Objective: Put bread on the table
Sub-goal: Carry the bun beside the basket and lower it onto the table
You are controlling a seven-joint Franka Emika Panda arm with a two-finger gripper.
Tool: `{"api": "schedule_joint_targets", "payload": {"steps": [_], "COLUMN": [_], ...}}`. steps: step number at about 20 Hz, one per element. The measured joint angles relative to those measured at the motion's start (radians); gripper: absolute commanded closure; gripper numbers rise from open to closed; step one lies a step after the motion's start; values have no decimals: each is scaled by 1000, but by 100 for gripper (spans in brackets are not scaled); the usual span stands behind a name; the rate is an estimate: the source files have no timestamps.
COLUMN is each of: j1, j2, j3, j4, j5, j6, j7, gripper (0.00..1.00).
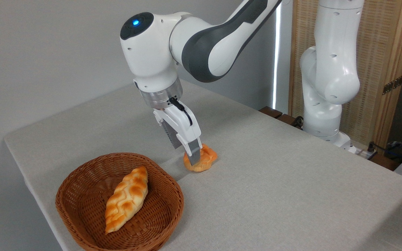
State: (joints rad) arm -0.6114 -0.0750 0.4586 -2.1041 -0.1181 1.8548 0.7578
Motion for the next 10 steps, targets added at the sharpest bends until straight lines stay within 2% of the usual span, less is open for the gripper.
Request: {"api": "schedule_joint_targets", "payload": {"steps": [2, 5, 10], "j1": [0, 1, 13], "j2": [6, 8, 6], "j3": [0, 0, 14], "j4": [0, 17, 123], "j5": [2, 41, 50], "j6": [4, 21, 22], "j7": [0, 0, -6], "gripper": [0, 0, 0]}}
